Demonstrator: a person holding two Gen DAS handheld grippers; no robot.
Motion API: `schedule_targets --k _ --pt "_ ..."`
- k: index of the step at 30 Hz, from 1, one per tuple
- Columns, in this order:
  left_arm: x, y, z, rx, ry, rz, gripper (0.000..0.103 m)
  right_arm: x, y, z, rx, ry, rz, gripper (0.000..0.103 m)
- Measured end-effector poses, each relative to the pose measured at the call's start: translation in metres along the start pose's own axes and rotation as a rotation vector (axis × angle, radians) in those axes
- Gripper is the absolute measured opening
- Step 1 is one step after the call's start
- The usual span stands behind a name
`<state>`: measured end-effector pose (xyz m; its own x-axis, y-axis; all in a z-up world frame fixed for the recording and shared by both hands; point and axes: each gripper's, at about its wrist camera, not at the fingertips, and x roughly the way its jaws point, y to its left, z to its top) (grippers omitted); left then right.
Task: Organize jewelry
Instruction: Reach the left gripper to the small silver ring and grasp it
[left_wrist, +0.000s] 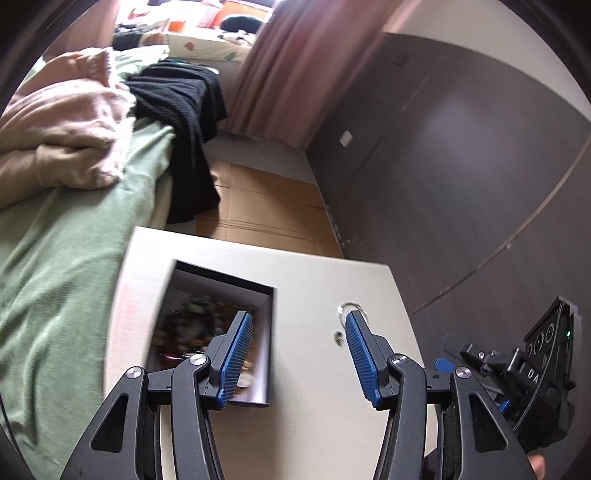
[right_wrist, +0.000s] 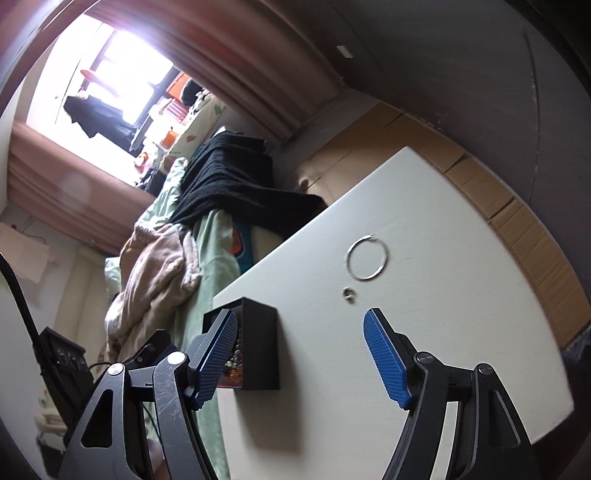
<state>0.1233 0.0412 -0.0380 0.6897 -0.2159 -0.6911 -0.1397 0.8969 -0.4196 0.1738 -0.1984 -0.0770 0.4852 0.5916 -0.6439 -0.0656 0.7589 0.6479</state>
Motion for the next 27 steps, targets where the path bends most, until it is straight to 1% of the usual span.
schedule_targets --k 5,6,11,14,17,19,21,23,26,27 --pt "0.019 -0.031 -0.011 0.081 0.034 0.02 0.054 -0.008 -0.02 0.005 0.011 -0.001 -0.031 0.072" --pt "0.025 -0.039 -0.012 0.111 0.049 0.03 0.054 -0.007 -0.023 0.006 0.005 0.005 -0.043 0.072" --pt "0.049 -0.063 -0.007 0.167 0.085 0.061 0.054 -0.006 -0.04 0.012 0.019 0.032 -0.12 0.072" --pt "0.067 -0.076 -0.01 0.211 0.119 0.083 0.054 -0.009 -0.051 0.018 0.041 0.044 -0.125 0.072" --pt "0.083 -0.084 -0.014 0.223 0.134 0.098 0.054 -0.012 -0.064 0.025 0.073 0.045 -0.154 0.072" --pt "0.094 -0.088 -0.015 0.229 0.159 0.101 0.054 -0.011 -0.071 0.028 0.09 0.055 -0.177 0.072" --pt "0.107 -0.095 -0.017 0.256 0.185 0.118 0.048 -0.009 -0.079 0.032 0.104 0.069 -0.194 0.072" --pt "0.118 -0.1 -0.019 0.274 0.206 0.136 0.045 -0.009 -0.086 0.035 0.13 0.068 -0.193 0.072" --pt "0.138 -0.102 -0.023 0.282 0.246 0.163 0.033 -0.011 -0.094 0.041 0.165 0.059 -0.179 0.072" --pt "0.145 -0.101 -0.024 0.28 0.257 0.171 0.032 -0.012 -0.098 0.043 0.174 0.054 -0.18 0.072"
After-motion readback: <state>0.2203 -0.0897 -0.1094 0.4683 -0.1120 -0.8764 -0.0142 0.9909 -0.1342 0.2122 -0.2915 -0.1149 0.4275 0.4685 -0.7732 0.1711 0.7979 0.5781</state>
